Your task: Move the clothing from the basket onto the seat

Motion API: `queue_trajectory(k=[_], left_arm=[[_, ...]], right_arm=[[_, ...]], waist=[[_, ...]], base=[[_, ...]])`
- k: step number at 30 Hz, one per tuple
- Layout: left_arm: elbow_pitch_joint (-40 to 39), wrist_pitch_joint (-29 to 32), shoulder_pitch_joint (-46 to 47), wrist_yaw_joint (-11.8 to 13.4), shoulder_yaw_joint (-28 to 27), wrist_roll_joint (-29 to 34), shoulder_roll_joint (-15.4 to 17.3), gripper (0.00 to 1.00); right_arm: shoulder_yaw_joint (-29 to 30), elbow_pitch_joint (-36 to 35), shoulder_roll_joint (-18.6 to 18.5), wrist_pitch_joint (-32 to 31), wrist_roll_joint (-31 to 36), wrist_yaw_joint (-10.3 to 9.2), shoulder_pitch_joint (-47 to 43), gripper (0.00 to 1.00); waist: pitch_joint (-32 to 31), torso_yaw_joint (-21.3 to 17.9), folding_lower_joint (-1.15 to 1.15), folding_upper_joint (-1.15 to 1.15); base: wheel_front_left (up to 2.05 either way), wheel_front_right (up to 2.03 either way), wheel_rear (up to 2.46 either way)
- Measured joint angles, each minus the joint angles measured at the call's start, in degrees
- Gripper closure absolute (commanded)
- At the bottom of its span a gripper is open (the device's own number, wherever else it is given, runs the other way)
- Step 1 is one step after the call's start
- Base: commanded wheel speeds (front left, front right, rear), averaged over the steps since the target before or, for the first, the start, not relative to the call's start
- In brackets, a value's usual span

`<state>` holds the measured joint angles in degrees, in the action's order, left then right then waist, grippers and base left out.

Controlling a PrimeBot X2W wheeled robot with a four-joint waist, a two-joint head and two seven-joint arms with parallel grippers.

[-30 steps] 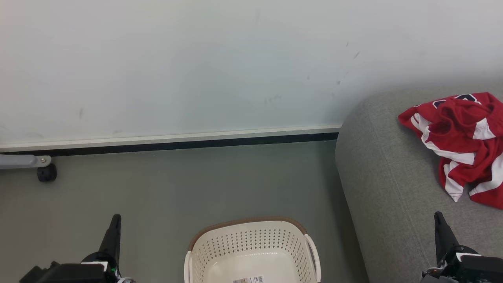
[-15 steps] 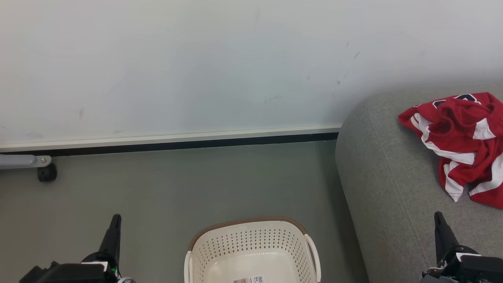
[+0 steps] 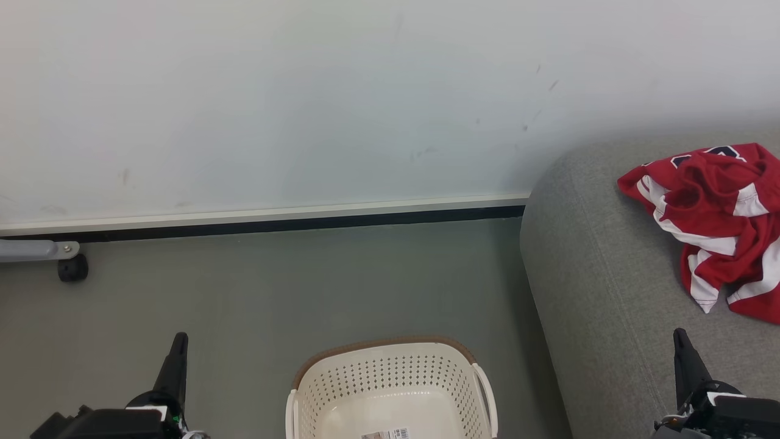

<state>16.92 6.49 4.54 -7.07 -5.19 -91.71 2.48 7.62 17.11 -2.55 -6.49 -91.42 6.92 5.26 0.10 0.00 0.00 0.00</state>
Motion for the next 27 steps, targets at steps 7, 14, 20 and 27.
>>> queue_trajectory(k=[7, 14, 20, 27], left_arm=[[0.0, 0.0, 0.0, 0.0, 0.0, 0.0, 0.0, 1.00], [0.0, 0.0, 0.0, 0.0, 0.0, 0.0, 0.0, 1.00], [0.0, 0.0, 0.0, 0.0, 0.0, 0.0, 0.0, 1.00], [0.0, 0.0, 0.0, 0.0, 0.0, 0.0, 0.0, 1.00]], right_arm=[[0.0, 0.0, 0.0, 0.0, 0.0, 0.00, 0.0, 1.00], [0.0, 0.0, 0.0, 0.0, 0.0, 0.00, 0.0, 1.00], [0.0, 0.0, 0.0, 0.0, 0.0, 0.00, 0.0, 1.00], [0.0, 0.0, 0.0, 0.0, 0.0, 0.13, 0.0, 1.00]], waist=[[0.0, 0.0, 0.00, 0.00], [0.0, 0.0, 0.00, 0.00], [0.0, 0.0, 0.00, 0.00], [0.0, 0.0, 0.00, 0.00]], base=[[0.00, 0.00, 0.00], [0.00, 0.00, 0.00], [0.00, 0.00, 0.00], [0.00, 0.00, 0.00]])
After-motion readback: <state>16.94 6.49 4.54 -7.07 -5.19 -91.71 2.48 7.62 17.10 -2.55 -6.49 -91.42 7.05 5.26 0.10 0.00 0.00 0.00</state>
